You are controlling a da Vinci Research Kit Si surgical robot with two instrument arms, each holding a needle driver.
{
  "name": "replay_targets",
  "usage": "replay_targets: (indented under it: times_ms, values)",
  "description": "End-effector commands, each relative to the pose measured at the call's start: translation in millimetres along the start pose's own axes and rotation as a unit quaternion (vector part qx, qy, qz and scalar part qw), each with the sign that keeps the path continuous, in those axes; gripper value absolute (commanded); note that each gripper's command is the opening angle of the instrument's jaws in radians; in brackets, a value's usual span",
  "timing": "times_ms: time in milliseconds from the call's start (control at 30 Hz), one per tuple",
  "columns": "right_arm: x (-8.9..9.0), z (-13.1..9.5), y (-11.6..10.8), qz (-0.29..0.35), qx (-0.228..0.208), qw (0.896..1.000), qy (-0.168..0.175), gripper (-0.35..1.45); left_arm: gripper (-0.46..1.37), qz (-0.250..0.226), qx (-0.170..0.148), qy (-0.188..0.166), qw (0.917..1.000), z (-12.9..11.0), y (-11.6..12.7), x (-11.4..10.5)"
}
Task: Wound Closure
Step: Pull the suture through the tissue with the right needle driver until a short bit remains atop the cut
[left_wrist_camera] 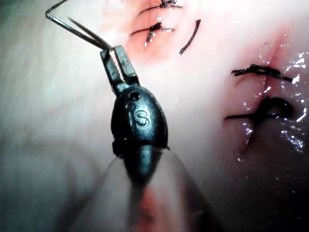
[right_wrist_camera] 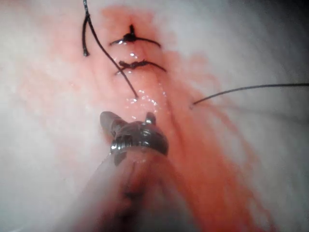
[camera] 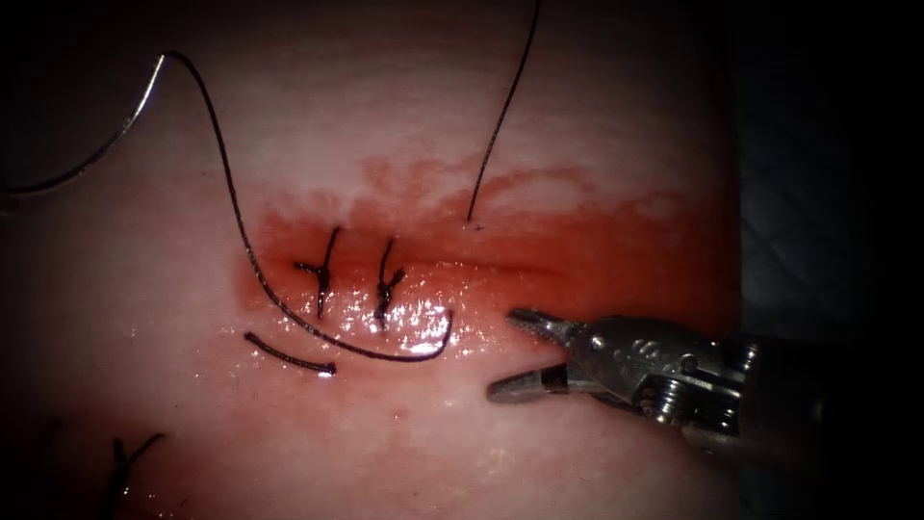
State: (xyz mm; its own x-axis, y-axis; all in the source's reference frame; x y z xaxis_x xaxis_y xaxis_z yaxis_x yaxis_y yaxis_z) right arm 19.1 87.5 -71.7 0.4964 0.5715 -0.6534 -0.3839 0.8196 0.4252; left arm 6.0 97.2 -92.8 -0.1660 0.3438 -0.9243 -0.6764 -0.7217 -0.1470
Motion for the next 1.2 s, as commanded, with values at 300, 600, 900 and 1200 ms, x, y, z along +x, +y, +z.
replay_targets:
  times_ms: [300,600,900,1200]
  values:
    - [1.0,2.9,-0.8,-0.021,0.031,0.999,0.024,1.15,-0.35,0.001,-0.001,0.0,1.0,0.2,0.0,-0.2]
    - [0.8,3.9,0.1,-0.041,0.047,0.997,0.056,1.06,-0.35,-0.002,0.0,0.0,1.0,0.1,0.1,-0.3]
    - [0.5,4.0,0.0,-0.08,0.06,0.994,0.039,-0.35,-0.35,-0.003,0.001,0.001,1.0,0.1,0.2,-0.1]
    - [1.6,1.9,-1.4,-0.092,0.101,0.991,0.017,-0.35,-0.35,-0.003,0.001,0.001,1.0,1.0,-0.2,-0.5]
